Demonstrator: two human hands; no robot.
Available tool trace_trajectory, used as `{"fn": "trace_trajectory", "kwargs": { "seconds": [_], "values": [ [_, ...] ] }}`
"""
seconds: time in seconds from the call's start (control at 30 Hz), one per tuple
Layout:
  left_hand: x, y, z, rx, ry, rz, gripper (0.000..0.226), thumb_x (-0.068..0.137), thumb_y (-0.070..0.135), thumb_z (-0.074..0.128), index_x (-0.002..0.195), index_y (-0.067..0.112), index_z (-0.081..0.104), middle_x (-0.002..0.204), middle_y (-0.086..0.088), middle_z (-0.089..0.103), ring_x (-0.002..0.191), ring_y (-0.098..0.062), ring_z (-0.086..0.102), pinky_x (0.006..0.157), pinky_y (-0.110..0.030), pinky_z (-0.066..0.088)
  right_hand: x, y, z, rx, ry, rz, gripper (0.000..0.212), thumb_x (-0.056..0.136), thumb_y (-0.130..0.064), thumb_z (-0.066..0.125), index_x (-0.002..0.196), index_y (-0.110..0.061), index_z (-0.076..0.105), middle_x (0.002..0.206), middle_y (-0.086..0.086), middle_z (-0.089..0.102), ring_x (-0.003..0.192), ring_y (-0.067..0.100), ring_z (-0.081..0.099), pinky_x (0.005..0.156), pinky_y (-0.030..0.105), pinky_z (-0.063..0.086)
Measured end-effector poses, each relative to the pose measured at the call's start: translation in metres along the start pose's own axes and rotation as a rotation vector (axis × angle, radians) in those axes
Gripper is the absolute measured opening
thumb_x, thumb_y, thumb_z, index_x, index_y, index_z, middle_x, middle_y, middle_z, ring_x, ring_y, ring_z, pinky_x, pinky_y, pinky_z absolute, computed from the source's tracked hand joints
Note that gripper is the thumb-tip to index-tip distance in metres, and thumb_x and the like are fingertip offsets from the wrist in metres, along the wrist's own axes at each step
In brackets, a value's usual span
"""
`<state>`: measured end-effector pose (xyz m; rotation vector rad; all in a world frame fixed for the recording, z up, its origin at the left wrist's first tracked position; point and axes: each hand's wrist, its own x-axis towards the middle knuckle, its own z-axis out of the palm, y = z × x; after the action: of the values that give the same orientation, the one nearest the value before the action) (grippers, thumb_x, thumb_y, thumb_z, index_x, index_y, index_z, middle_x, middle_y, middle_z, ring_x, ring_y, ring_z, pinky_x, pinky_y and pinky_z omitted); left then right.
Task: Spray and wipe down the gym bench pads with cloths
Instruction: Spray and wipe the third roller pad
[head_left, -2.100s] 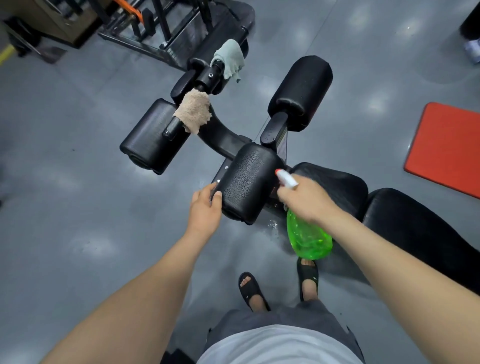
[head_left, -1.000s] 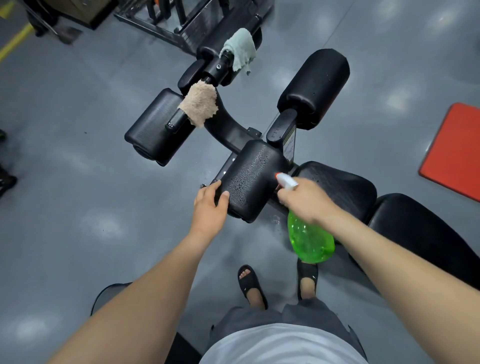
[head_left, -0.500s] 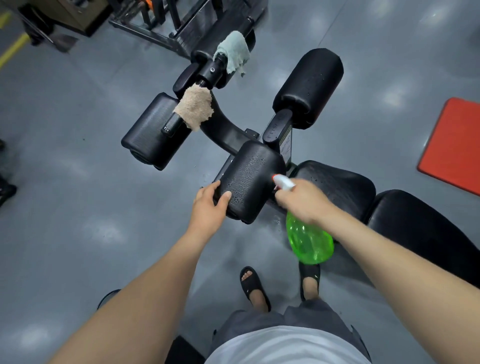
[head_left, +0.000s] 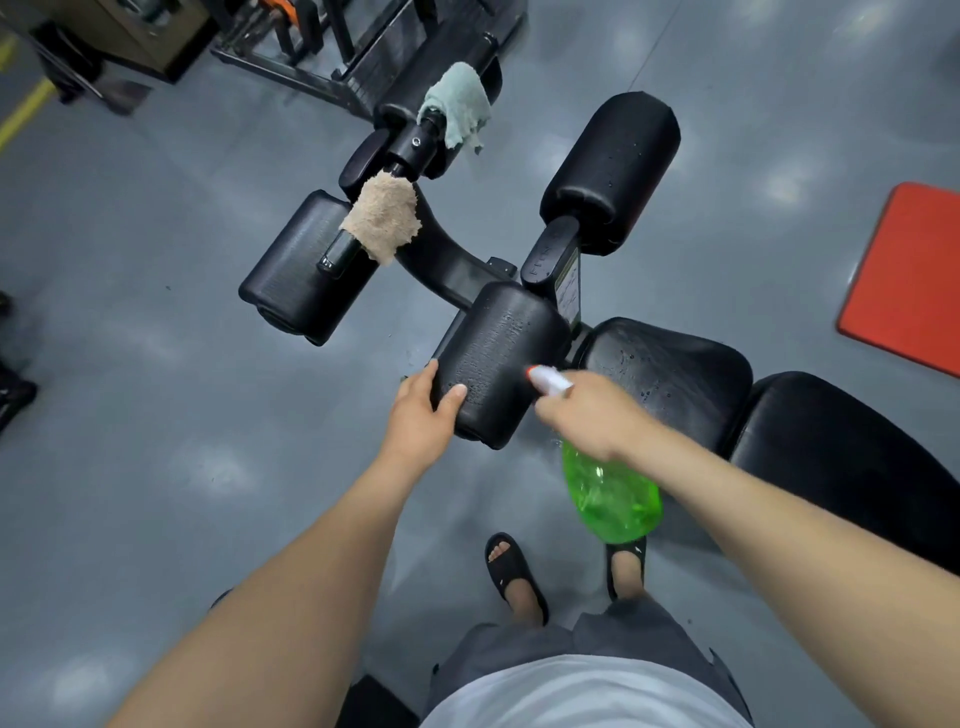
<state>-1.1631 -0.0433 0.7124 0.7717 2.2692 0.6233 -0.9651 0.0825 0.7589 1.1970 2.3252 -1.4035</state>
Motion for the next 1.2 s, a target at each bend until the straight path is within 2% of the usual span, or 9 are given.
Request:
{"fn": "trace_trajectory", "kwargs": {
  "seconds": [0.13,0.23,0.37,0.5,0.6,0.83,0.97,1.1,1.2],
  "values": [
    [0.013,-0.002,-0.009,-0.063,-0.022,-0.038,0.051,0.099,0.047,0.054,0.145,0.024,0.053,0.14,-0.003,0.059,0.132,-0.02,0.053,0.116,-0.041,0.038,-0.021,-0.002,0.022,0.018,-0.116,-0.013,0.032,0.084,-0.037,0.047,0.11,-0.023,0.059,0.09,-0.001,0.064,0.087,0.025,0.06,0.08,0.038,0.051],
    [0.014,0.0,-0.008,-0.08,0.055,-0.03,0.042,0.103,0.031,0.055,0.144,0.022,0.054,0.131,-0.004,0.055,0.129,-0.021,0.053,0.116,-0.037,0.037,-0.006,0.005,0.005,0.119,0.059,0.05,0.046,0.075,-0.047,0.043,0.111,-0.023,0.061,0.1,-0.001,0.069,0.095,0.026,0.063,0.086,0.039,0.052],
    [0.005,0.001,0.001,-0.058,0.045,-0.027,0.054,0.097,0.046,0.062,0.147,0.027,0.053,0.135,-0.005,0.05,0.13,-0.02,0.05,0.118,-0.038,0.035,0.014,0.012,-0.022,0.155,0.186,0.128,0.035,0.087,-0.034,0.054,0.117,-0.019,0.065,0.103,0.003,0.069,0.099,0.029,0.062,0.092,0.042,0.051],
    [0.006,-0.002,0.002,-0.043,0.005,-0.025,0.059,0.095,0.053,0.06,0.148,0.03,0.049,0.138,-0.004,0.051,0.131,-0.018,0.048,0.117,-0.04,0.036,-0.004,-0.001,-0.001,-0.003,-0.02,-0.007,0.018,0.081,-0.036,0.046,0.092,-0.022,0.05,0.079,0.0,0.056,0.084,0.031,0.057,0.066,0.037,0.043],
    [0.018,-0.008,-0.002,-0.057,-0.021,-0.066,0.068,0.087,0.069,0.049,0.144,0.032,0.053,0.138,0.001,0.059,0.128,-0.017,0.055,0.114,-0.044,0.042,-0.021,-0.006,0.011,-0.035,-0.153,-0.073,0.019,0.088,-0.027,0.048,0.105,-0.028,0.055,0.09,0.004,0.061,0.089,0.03,0.058,0.076,0.04,0.047],
    [0.003,0.003,0.004,0.005,0.055,-0.003,0.059,0.097,0.047,0.06,0.151,0.027,0.046,0.138,-0.004,0.048,0.137,-0.021,0.039,0.12,-0.038,0.029,0.011,0.014,-0.031,0.158,0.199,0.134,0.043,0.084,-0.034,0.049,0.124,-0.022,0.062,0.102,0.004,0.067,0.098,0.029,0.061,0.089,0.041,0.052],
    [0.007,-0.001,0.004,-0.022,0.003,-0.017,0.066,0.094,0.056,0.057,0.153,0.028,0.044,0.145,-0.003,0.049,0.137,-0.02,0.044,0.119,-0.042,0.033,-0.002,0.002,-0.005,0.015,-0.006,0.002,0.005,0.084,-0.032,0.048,0.087,-0.029,0.049,0.073,-0.001,0.052,0.078,0.03,0.054,0.062,0.037,0.039],
    [0.017,0.001,-0.005,-0.111,0.049,-0.108,0.053,0.101,0.047,0.053,0.148,0.022,0.05,0.142,-0.003,0.053,0.128,-0.021,0.054,0.113,-0.035,0.04,-0.016,-0.003,0.013,0.06,-0.097,-0.027,0.005,0.08,-0.036,0.047,0.082,-0.034,0.051,0.079,-0.002,0.058,0.081,0.027,0.057,0.063,0.035,0.043],
    [0.017,0.002,-0.004,-0.097,0.094,-0.086,0.043,0.103,0.038,0.053,0.143,0.021,0.057,0.132,-0.004,0.052,0.123,-0.021,0.056,0.111,-0.033,0.04,-0.001,0.004,-0.008,0.176,0.078,0.085,0.055,0.075,-0.044,0.045,0.122,-0.022,0.064,0.116,0.0,0.071,0.109,0.028,0.063,0.095,0.041,0.052]
  ]
}}
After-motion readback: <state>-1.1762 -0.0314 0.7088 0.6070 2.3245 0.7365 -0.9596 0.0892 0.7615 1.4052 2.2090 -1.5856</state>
